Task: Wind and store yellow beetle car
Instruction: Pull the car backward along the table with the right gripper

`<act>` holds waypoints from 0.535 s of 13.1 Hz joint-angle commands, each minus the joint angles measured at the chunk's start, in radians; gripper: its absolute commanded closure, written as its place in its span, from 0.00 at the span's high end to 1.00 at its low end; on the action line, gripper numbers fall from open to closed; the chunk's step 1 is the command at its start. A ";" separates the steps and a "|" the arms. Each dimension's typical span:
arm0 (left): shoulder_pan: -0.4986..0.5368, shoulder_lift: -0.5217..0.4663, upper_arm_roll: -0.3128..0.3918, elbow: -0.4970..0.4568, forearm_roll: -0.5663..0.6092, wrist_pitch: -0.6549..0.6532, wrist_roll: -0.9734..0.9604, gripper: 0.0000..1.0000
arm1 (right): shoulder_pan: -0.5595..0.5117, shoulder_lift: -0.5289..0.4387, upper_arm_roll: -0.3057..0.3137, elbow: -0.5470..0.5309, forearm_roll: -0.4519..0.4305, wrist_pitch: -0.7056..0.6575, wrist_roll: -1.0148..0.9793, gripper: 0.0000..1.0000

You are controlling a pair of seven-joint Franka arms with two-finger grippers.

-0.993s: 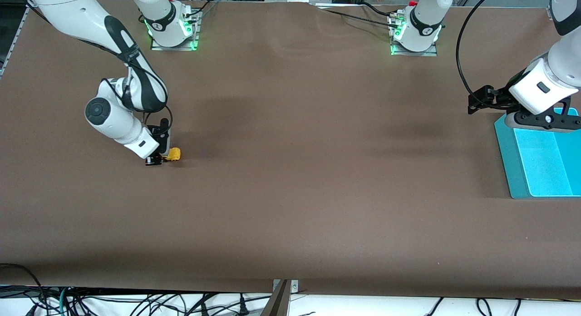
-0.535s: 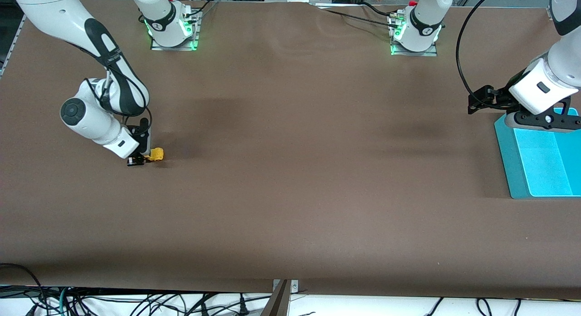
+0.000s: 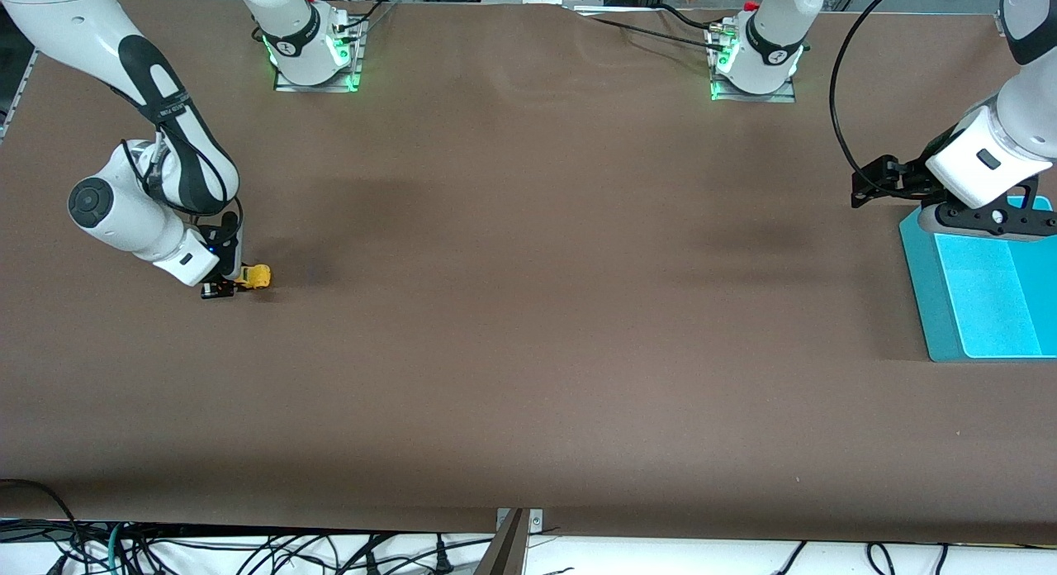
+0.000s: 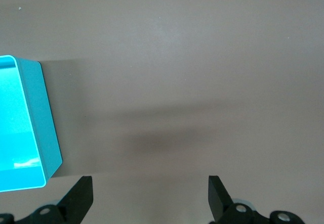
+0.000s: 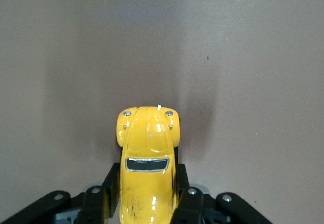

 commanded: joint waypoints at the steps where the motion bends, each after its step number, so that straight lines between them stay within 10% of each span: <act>1: -0.002 0.013 -0.002 0.029 0.017 -0.017 -0.005 1.00 | -0.018 0.031 0.010 0.008 0.054 -0.058 -0.016 0.82; 2: -0.002 0.013 -0.002 0.029 0.017 -0.017 -0.005 1.00 | -0.018 0.031 0.010 0.028 0.079 -0.090 -0.015 1.00; 7: -0.002 0.013 -0.002 0.029 0.017 -0.018 -0.005 1.00 | -0.006 -0.005 0.030 0.205 0.111 -0.356 0.051 1.00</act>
